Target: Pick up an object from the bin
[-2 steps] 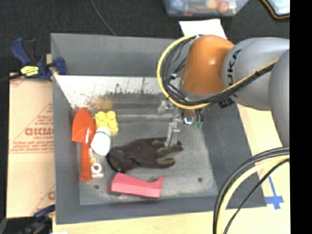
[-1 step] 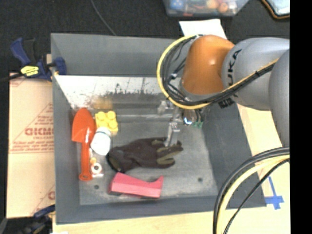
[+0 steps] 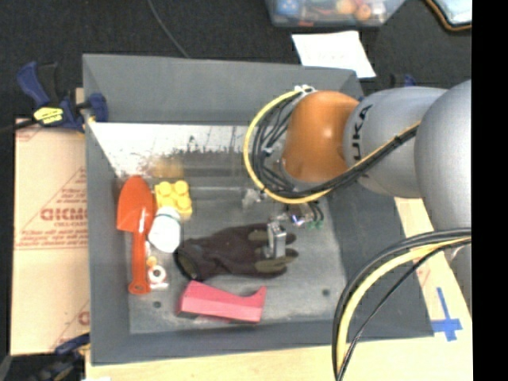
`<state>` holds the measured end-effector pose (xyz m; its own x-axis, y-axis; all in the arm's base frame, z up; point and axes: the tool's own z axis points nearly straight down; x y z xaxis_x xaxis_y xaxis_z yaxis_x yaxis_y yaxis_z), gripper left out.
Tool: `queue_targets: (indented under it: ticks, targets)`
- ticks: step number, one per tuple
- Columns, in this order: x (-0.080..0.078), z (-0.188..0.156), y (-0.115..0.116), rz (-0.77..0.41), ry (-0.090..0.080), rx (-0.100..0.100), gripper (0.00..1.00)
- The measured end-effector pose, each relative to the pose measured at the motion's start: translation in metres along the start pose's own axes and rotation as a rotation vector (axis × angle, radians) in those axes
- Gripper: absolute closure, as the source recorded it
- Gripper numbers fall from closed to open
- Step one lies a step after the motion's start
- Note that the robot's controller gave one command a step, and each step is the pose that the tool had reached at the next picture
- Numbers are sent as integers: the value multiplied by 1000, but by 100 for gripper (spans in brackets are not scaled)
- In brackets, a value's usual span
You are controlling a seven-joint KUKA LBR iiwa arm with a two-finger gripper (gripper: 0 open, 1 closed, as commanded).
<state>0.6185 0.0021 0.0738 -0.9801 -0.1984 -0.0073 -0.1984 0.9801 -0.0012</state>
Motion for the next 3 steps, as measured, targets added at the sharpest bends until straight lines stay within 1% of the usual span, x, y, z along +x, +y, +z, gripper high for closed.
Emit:
queue_targets:
  ticks: [1,2,3]
  targets:
    - [-27,0,5,-11,-2,0,100]
    - [-27,0,5,-11,-2,0,100]
    - [-23,-17,4,-8,6,-2,0]
